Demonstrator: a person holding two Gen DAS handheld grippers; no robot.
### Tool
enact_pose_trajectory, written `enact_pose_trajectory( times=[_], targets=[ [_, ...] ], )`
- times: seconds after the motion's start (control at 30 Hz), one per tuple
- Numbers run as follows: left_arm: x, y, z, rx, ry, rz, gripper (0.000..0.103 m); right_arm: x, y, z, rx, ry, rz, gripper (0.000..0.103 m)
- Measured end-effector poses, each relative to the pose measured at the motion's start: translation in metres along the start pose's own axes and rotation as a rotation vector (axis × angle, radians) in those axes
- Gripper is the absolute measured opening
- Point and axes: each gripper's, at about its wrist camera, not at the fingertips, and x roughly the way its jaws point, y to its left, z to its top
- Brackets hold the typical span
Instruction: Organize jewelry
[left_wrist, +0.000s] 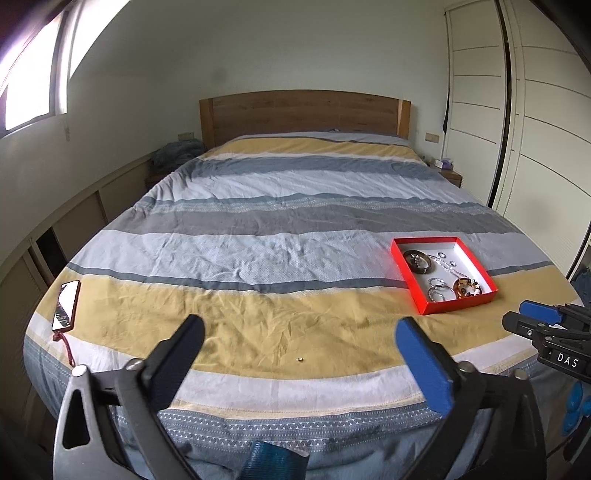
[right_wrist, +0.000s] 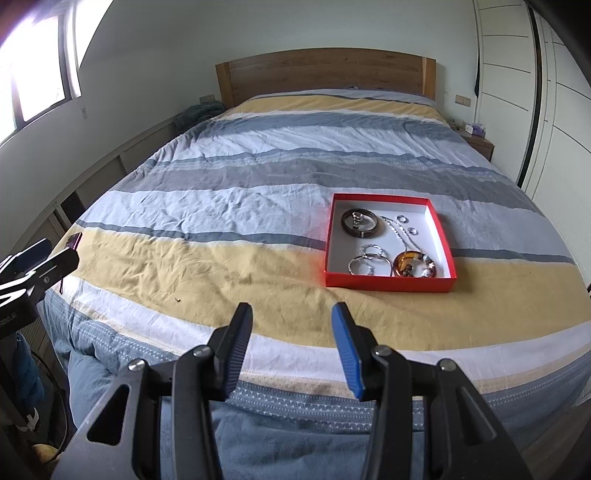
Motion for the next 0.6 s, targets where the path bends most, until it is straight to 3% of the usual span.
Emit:
enact_pose_trajectory(
  times=[0.27,0.4,0.6],
  targets=[
    [-0.008,0.000,-0.004,-0.012,-0.011,0.031,0.103,-0.008,-0.009,-0.008,0.018,-0.017,-0.004,0.044],
    [-0.009,0.000,-0.005,-0.006,-0.009,0.030,0.103,-0.010,-0.014,-0.012,0.029,-0.024,-0.011,0.054],
    [-0.008,-0.005,-0.008,0.005,0.000,0.024,0.103,-0.008,-0.018,-0.015,0.045,-0.025,-0.028,0.057]
  ],
)
